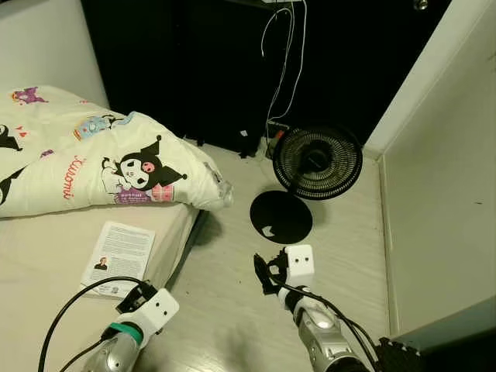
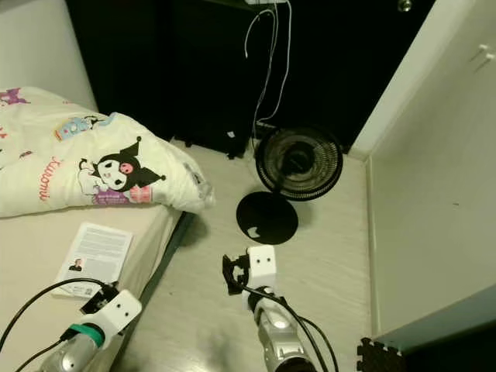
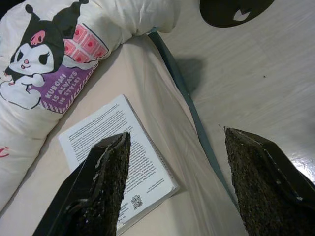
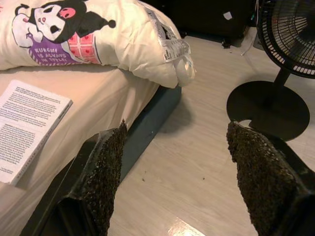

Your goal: Clean up the room

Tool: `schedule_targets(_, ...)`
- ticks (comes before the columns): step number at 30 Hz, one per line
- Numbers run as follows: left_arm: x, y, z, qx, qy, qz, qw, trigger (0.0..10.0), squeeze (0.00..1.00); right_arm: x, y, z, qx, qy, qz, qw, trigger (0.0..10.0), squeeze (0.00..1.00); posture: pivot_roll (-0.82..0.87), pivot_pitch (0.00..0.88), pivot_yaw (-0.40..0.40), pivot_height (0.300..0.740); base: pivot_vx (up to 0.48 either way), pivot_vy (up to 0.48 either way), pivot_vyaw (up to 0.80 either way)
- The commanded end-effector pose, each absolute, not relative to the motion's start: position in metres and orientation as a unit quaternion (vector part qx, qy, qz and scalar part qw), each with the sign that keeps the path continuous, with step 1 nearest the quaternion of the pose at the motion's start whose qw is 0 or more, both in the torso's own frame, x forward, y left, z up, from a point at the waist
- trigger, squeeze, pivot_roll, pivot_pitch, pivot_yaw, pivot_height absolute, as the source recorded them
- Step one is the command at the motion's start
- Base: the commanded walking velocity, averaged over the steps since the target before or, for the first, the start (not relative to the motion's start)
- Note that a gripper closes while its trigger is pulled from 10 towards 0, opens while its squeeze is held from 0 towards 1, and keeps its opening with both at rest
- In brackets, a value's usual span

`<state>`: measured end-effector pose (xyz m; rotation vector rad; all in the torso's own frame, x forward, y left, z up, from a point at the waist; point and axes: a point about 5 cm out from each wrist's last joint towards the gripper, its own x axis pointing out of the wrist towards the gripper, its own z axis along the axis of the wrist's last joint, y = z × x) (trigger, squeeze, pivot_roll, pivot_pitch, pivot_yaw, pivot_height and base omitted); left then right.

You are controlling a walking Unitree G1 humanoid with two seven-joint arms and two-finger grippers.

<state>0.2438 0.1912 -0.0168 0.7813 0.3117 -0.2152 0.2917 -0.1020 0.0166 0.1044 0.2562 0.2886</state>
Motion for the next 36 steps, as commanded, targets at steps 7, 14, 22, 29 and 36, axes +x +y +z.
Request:
schedule_targets(7,0.237,0.192,-0.026,0.352,0.178,-0.087,0.915,10.0,0.0,0.287,-0.107,0.009,0.043,0.149,0.135,0.979,10.0,0.0,0.09,0.005,-0.02,0.74,0.0,0.0,0.0)
schedule_targets(14,0.235,0.195,-0.029,0.328,0.2,-0.067,0.921,10.0,0.0,0.286,-0.107,0.007,0.043,0.153,0.132,0.978,10.0,0.0,0.09,0.007,-0.021,0.74,0.0,0.0,0.0)
schedule_targets(22,0.235,0.187,-0.032,0.331,0.197,-0.091,0.918,10.0,0.0,0.287,-0.108,0.007,0.045,0.153,0.128,0.979,10.0,0.0,0.09,0.0,-0.019,0.74,0.0,0.0,0.0)
schedule_targets(29,0.234,0.189,-0.034,0.32,0.212,-0.08,0.92,10.0,0.0,0.288,-0.11,0.007,0.048,0.154,0.122,0.979,10.0,0.0,0.09,0.0,-0.019,0.74,0.0,0.0,0.0)
schedule_targets(36,0.232,0.192,-0.036,0.322,0.218,-0.078,0.918,10.0,0.0,0.285,-0.11,0.004,0.049,0.16,0.122,0.978,10.0,0.0,0.09,0.0,-0.018,0.74,0.0,0.0,0.0)
